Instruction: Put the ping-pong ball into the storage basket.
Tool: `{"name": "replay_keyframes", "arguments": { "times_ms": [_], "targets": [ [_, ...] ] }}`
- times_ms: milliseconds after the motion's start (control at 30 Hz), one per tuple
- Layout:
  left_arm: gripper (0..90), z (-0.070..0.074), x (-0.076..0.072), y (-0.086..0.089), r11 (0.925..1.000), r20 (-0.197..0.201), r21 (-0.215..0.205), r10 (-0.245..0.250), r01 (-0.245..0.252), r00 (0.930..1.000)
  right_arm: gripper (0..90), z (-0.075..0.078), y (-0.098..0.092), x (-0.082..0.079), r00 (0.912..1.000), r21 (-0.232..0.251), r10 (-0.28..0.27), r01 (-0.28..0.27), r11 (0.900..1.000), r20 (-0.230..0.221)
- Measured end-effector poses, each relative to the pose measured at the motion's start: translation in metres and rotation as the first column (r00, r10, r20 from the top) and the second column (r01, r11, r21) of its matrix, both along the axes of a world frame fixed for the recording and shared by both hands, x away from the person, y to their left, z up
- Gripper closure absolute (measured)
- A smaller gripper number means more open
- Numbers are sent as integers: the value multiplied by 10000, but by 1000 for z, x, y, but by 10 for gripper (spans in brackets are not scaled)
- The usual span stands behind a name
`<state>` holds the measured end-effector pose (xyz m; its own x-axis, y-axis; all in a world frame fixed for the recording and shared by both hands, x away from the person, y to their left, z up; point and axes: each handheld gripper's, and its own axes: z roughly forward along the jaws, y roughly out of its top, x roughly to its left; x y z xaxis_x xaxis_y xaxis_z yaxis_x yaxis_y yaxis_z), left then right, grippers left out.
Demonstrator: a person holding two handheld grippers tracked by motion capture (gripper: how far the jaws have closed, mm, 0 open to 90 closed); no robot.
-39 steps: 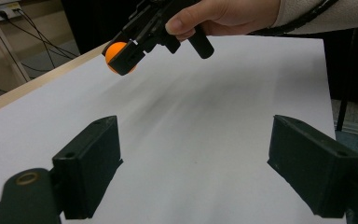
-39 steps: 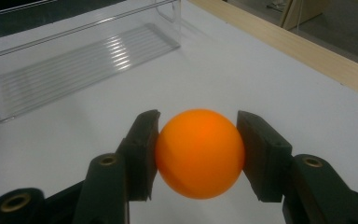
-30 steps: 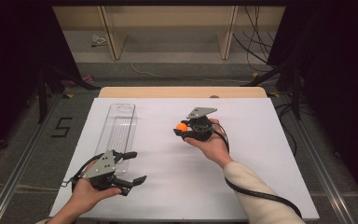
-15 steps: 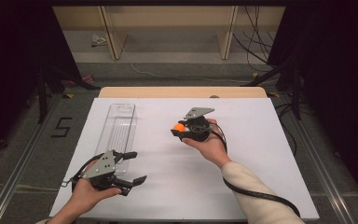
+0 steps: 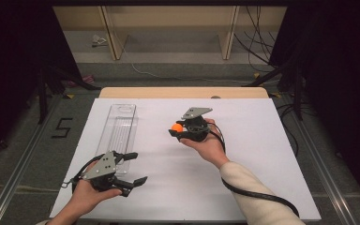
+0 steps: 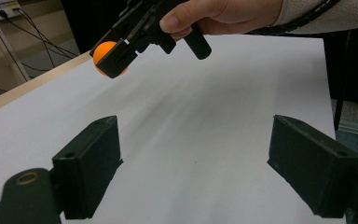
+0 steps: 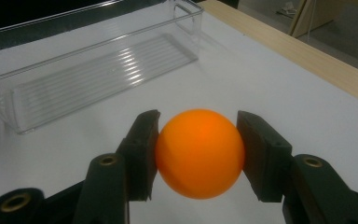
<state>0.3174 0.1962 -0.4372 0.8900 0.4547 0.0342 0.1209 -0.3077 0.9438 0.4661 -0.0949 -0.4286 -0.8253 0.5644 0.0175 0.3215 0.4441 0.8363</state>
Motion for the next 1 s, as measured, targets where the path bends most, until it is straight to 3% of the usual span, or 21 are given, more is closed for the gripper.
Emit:
{"name": "replay_keyframes", "arguments": {
  "times_ms": [1000],
  "targets": [
    [163,0,-1,0,10000,11,27,-77,77,10000,513,6,16,-1,9998,57,203,-203,9998,22]
  ]
}}
